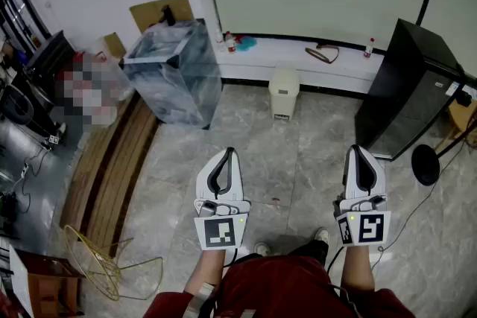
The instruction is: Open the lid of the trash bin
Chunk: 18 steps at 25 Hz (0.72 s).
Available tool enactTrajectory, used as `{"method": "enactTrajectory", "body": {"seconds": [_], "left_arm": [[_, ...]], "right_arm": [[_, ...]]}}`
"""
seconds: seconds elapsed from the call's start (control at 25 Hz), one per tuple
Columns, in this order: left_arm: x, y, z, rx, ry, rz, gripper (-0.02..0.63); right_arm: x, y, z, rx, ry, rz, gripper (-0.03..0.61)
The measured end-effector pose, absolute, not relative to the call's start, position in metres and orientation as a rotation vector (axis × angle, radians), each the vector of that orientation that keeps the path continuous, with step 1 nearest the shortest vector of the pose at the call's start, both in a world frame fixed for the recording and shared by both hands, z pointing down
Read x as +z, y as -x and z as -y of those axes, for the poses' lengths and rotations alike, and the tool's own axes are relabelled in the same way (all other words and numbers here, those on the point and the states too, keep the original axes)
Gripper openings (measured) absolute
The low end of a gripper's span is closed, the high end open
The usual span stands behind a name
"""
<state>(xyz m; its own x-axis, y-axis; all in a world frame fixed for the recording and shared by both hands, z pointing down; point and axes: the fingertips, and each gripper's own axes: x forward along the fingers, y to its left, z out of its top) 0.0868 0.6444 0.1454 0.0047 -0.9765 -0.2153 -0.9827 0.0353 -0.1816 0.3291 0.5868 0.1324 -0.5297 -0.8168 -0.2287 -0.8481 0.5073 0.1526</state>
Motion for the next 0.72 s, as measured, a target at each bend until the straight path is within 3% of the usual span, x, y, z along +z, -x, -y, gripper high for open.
{"method": "enactTrajectory", "body": {"seconds": [0.72], "left_arm": [[0.165, -0.044, -0.648, 0.073, 2.019, -2.055, 0.005]], "right_arm": [[0.149, -0.277, -0.588, 0.353, 1.445, -2.641, 0.000]]}}
